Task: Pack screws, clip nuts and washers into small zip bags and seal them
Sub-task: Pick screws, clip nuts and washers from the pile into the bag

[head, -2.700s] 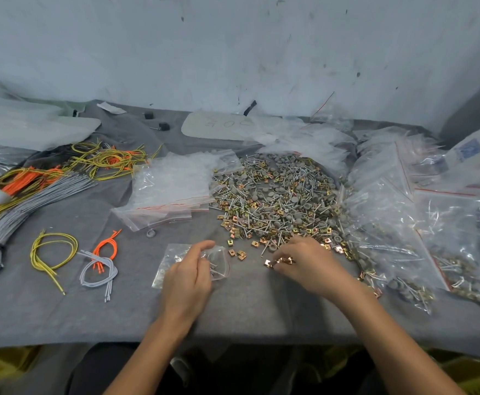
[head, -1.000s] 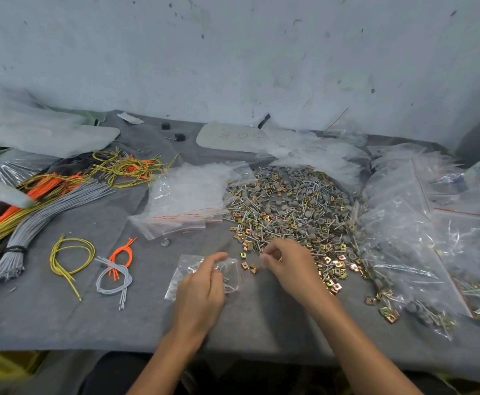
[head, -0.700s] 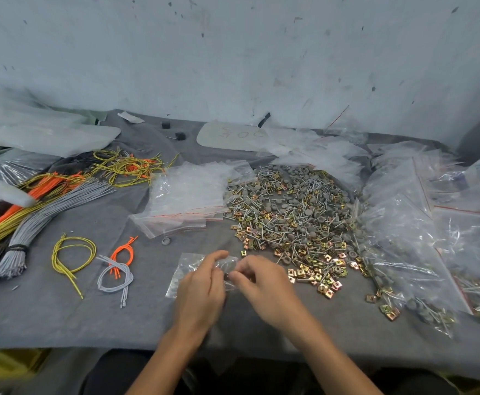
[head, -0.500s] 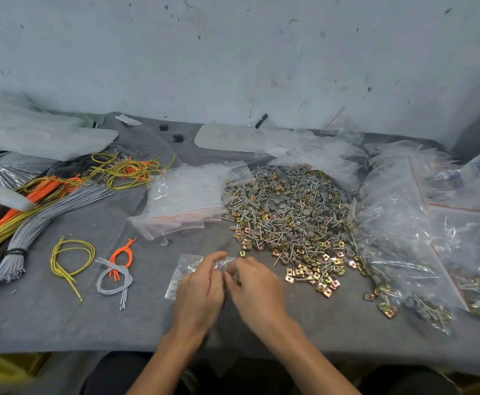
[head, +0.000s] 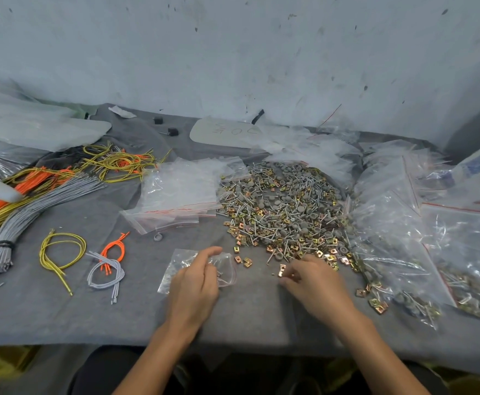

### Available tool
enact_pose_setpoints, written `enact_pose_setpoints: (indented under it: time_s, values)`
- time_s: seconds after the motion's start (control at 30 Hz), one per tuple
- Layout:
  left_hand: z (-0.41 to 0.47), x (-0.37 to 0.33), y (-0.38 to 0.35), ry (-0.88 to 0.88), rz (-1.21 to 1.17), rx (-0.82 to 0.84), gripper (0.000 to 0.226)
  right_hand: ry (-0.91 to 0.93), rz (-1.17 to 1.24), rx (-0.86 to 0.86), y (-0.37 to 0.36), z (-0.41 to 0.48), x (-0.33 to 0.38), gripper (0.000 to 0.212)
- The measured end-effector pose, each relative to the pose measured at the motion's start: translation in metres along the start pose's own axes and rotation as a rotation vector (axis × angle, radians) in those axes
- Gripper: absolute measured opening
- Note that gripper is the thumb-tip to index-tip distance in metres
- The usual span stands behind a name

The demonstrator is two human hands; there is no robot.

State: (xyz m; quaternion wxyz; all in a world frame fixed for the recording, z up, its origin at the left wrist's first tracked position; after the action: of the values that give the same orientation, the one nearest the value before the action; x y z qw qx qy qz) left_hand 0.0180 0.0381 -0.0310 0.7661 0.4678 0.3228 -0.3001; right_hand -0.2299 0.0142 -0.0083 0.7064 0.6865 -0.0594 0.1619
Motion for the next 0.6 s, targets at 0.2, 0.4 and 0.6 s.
enact_pose_setpoints:
  time_s: [0.2, 0.4, 0.6]
  values:
    - [0.0, -0.002, 0.002, 0.001, -0.004, -0.009, 0.041, 0.019, -0.034, -0.018, -0.005, 0.004, 0.003, 0.01]
    - [0.0, -0.002, 0.001, 0.004, 0.004, 0.0, 0.041, 0.029, -0.003, 0.028, -0.006, 0.003, 0.008, 0.006]
    - [0.0, -0.001, 0.0, -0.008, 0.012, 0.0, 0.04, 0.017, 0.405, -0.046, 0.0, -0.007, 0.034, 0.015]
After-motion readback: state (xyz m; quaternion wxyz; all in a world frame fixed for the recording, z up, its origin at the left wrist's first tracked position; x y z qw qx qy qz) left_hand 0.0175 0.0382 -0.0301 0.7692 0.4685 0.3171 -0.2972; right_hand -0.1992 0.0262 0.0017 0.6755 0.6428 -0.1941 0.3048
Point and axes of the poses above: each hand's wrist, its own z-axis towards the middle knuckle, its own y-axis out of the back of the hand, x = y × z, the point moved 5 cm from there along z, towards the middle knuckle
